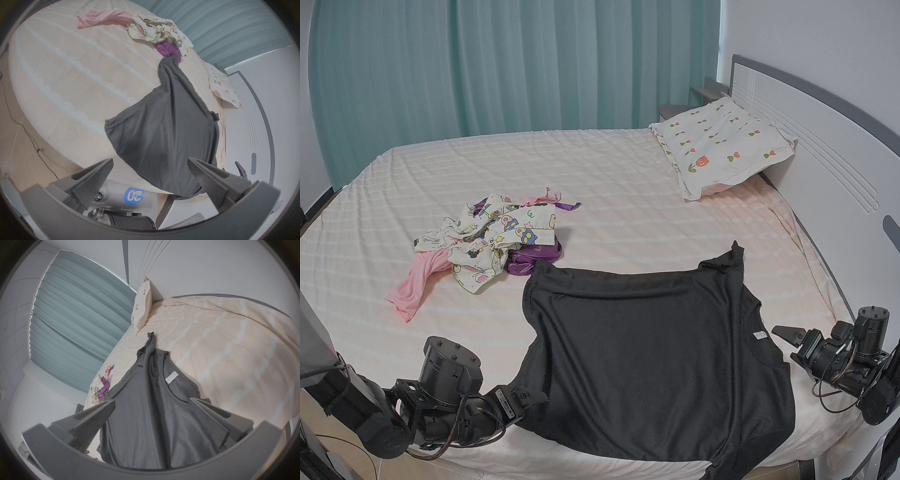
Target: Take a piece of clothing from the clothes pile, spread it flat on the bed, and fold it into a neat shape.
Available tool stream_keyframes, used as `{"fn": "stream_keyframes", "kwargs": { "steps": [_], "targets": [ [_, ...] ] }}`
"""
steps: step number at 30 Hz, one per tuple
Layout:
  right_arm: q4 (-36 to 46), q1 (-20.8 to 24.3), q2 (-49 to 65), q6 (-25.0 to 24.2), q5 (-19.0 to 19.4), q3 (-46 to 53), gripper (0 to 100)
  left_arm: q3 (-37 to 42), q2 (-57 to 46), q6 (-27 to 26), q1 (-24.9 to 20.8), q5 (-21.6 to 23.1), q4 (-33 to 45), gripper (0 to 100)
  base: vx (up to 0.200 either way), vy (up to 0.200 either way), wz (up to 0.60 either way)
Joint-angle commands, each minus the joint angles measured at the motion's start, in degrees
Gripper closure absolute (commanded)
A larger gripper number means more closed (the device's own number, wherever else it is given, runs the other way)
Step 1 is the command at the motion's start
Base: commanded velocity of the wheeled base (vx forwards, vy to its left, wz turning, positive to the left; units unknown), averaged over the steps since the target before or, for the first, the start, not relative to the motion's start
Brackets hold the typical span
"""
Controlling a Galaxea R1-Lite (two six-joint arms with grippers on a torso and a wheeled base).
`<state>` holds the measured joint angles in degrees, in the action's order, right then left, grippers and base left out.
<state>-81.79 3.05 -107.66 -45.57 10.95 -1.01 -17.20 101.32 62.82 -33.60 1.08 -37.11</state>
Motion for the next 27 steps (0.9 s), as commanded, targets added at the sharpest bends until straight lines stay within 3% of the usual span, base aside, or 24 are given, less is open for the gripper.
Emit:
{"fn": "stream_keyframes", "kwargs": {
  "steps": [1,9,15,24,25,27],
  "targets": [
    [0.49,0.03,-0.01,0.22,-0.14,1.01,0,-0.38,3.19,0.02,0.37,-0.38,-0.16,0,0.0,0.0,0.0],
    [1.45,0.56,-0.8,0.48,-0.31,1.01,0,-2.05,6.35,0.29,4.24,-1.35,-0.33,0,0.0,0.0,0.0],
    [1.45,0.56,-0.8,0.48,-0.31,1.01,0,-2.49,7.4,0.2,4.51,-1.44,-0.16,0,0.0,0.0,0.0],
    [1.45,0.73,-0.8,0.39,-0.14,1.01,0,-4.86,11.8,0.46,4.59,-6.36,-0.42,0,0.0,0.0,0.0],
    [1.37,0.82,-0.8,0.39,-0.14,1.01,0,-5.04,12.15,0.55,4.94,-6.27,-0.86,100,0.0,0.0,0.0],
    [1.37,0.73,-0.71,0.39,-0.14,1.01,0,-4.95,12.15,0.46,5.12,-6.18,-1.39,100,0.0,0.0,0.0]
  ]
}}
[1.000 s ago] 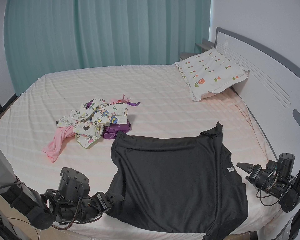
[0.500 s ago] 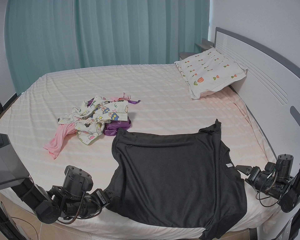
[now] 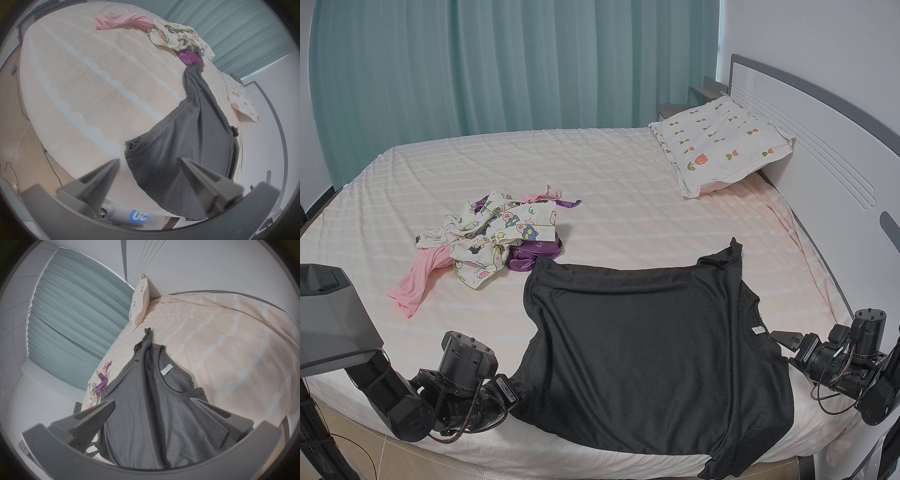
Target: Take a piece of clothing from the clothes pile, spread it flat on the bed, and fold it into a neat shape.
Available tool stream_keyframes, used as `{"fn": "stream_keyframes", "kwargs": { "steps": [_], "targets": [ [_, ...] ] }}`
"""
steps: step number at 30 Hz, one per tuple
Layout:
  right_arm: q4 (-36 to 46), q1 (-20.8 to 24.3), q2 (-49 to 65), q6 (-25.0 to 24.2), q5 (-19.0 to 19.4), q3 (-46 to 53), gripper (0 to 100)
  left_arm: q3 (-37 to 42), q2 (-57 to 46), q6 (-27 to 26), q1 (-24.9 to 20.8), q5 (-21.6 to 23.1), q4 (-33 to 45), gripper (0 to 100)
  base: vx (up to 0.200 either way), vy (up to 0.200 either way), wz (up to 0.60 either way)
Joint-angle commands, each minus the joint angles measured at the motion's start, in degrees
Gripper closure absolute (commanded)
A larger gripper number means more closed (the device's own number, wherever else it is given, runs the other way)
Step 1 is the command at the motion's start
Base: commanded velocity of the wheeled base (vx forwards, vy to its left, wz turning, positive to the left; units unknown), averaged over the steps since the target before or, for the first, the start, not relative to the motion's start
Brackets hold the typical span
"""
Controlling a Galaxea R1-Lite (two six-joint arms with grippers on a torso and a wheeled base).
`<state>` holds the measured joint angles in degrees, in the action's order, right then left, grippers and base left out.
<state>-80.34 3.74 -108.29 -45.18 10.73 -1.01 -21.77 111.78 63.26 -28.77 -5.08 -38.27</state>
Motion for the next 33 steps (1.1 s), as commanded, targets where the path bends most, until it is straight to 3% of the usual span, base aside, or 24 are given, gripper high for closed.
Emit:
{"fn": "stream_keyframes", "kwargs": {
  "steps": [1,7,11,22,32,33],
  "targets": [
    [-0.08,0.04,-0.08,-0.09,-0.01,1.01,0,-0.2,1.78,-0.15,0.29,-0.01,-0.32,100,0.0,0.0,0.0],
    [-0.08,0.04,-0.17,-0.17,-0.01,1.01,0,1.73,1.16,-1.03,0.03,-0.1,0.21,100,0.0,0.0,0.0],
    [-0.08,0.04,-0.17,-0.09,-0.09,1.01,0,4.02,-1.03,-4.72,-0.59,-0.37,1.53,100,0.0,0.0,0.0],
    [0.09,-0.49,-0.17,0.18,-0.27,1.01,0,3.58,-11.49,-10.35,-4.19,-0.37,22.71,100,0.0,0.0,0.0],
    [2.46,-2.34,-0.08,4.92,-0.36,1.01,0,3.84,-9.91,-11.75,-5.77,-0.28,25.87,100,0.0,0.0,0.0],
    [2.82,-2.86,-0.17,5.89,-0.36,1.01,0,4.02,-9.73,-11.84,-5.77,-0.28,25.87,0,0.0,0.0,0.0]
  ]
}}
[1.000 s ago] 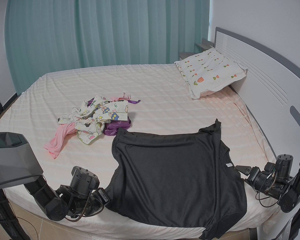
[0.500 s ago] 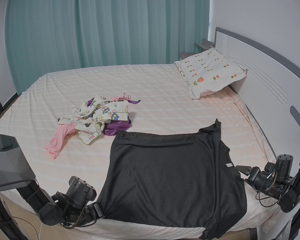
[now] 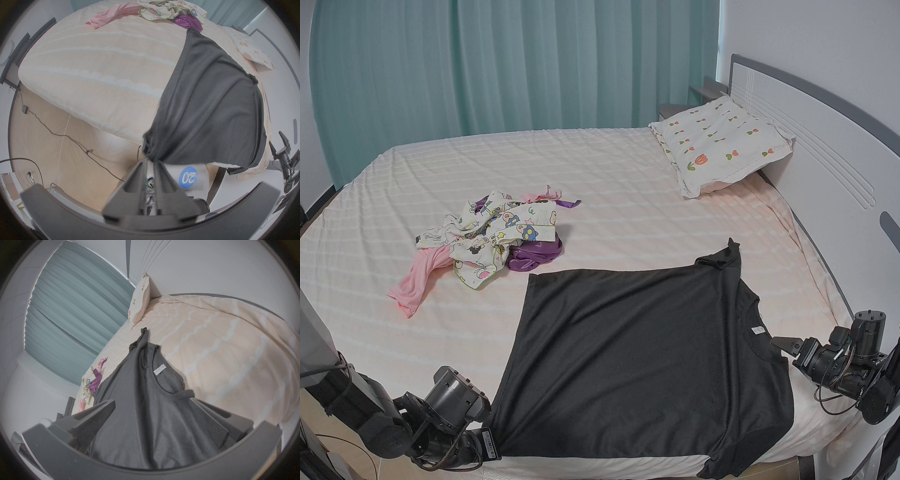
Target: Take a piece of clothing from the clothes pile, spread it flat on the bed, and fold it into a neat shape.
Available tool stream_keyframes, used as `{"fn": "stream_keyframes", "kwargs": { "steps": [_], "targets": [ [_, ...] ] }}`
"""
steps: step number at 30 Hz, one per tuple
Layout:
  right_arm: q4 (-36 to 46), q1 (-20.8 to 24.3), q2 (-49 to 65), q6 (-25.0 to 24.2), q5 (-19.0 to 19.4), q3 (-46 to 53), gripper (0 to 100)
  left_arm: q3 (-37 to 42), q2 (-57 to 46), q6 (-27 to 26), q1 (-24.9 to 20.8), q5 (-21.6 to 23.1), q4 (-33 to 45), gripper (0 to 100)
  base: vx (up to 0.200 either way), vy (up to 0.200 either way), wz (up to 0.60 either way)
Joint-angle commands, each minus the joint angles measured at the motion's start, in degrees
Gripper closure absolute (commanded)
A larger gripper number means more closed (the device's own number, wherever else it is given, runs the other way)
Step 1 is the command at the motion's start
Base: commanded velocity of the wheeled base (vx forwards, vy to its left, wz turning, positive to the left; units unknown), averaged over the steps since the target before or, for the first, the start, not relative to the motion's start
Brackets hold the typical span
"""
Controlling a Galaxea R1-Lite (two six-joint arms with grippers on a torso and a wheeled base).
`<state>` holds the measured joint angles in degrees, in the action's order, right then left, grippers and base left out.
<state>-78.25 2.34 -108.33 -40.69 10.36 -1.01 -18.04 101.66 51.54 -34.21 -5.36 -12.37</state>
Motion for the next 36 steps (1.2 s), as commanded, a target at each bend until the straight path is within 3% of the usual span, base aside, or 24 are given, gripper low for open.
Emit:
{"fn": "stream_keyframes", "kwargs": {
  "steps": [1,10,16,21,27,36],
  "targets": [
    [1.08,-2.08,-0.22,2.28,0.1,1.01,0,0.38,0.56,-0.04,-0.33,0.0,-0.02,0,0.0,0.0,0.0],
    [5.92,-5.68,-3.03,9.32,1.68,1.01,0,-0.59,0.56,0.4,0.54,-0.09,-0.63,0,0.0,0.0,0.0],
    [-1.82,-5.5,-7.25,8.61,2.91,-0.31,0,-2.96,-0.85,0.75,4.59,0.44,-3.62,0,0.0,0.0,0.0],
    [-3.22,-5.68,-12.7,8.61,3.0,-10.59,0,-2.79,-0.32,3.48,6.43,1.23,-10.39,0,0.0,0.0,0.0],
    [-1.47,-5.59,-19.91,8.61,7.66,-20.52,0,-3.32,-0.14,5.85,7.84,4.48,-13.03,0,0.0,0.0,0.0],
    [-0.76,-5.86,-26.76,8.61,10.12,-28.43,0,-5.95,2.49,12.44,9.16,5.1,-19.18,0,0.0,0.0,0.0]
  ]
}}
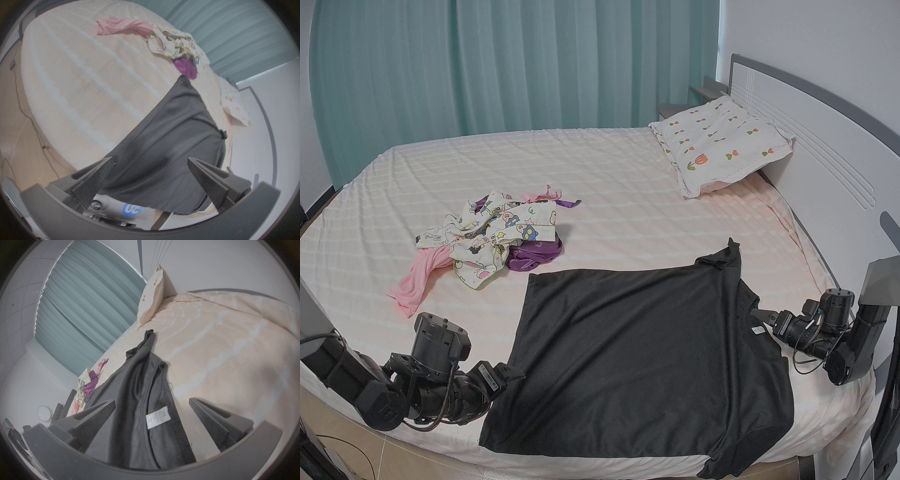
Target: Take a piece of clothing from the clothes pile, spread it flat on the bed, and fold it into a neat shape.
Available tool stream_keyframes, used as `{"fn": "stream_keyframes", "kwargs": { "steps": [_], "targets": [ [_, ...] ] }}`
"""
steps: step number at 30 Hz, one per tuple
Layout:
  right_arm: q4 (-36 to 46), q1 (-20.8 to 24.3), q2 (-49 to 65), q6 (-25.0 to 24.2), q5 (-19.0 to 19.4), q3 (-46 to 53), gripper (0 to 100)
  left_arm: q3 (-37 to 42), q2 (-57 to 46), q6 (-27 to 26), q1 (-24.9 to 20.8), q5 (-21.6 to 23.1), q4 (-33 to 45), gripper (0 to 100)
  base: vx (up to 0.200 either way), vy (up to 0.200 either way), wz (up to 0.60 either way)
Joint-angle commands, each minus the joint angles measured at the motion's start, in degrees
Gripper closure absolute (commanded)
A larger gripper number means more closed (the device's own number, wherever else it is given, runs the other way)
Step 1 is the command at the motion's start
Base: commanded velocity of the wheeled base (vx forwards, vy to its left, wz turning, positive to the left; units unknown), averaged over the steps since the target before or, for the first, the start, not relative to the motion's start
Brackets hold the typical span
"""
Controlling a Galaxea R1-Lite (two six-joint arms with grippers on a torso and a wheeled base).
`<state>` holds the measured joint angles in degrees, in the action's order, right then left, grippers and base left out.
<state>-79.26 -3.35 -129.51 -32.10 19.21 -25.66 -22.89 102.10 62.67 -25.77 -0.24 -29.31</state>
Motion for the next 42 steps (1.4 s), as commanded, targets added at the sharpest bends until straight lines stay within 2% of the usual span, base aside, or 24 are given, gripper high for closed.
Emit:
{"fn": "stream_keyframes", "kwargs": {
  "steps": [1,6,7,14,20,28,42],
  "targets": [
    [0.43,-0.16,-5.58,0.02,1.27,-3.96,0,-1.1,2.14,1.4,0.72,-0.02,-2.6,0,0.0,0.0,0.0],
    [2.45,-0.51,-5.58,0.02,2.58,-4.49,0,-1.1,2.67,2.89,1.43,-0.02,-3.92,0,0.0,0.0,0.0],
    [2.53,-0.95,-5.58,-0.07,2.94,-4.92,100,-1.19,2.67,2.89,1.86,0.07,-3.92,0,0.0,0.0,0.0],
    [2.62,-2.89,-3.64,-5.17,2.76,-4.4,100,-0.92,2.76,2.89,1.95,0.16,-4.0,0,0.0,0.0,0.0],
    [2.45,-4.65,-3.2,-5.52,2.76,-4.57,100,-0.75,2.85,2.89,1.95,0.16,-4.0,0,0.0,0.0,0.0],
    [2.01,-9.48,-2.24,-5.52,2.58,-5.19,100,-1.01,2.85,2.98,2.48,-0.02,-4.0,0,0.0,0.0,0.0],
    [2.53,-12.38,-2.24,-5.43,1.35,-7.56,100,-1.28,2.67,2.98,4.41,-0.02,-4.09,0,0.0,0.0,0.0]
  ]
}}
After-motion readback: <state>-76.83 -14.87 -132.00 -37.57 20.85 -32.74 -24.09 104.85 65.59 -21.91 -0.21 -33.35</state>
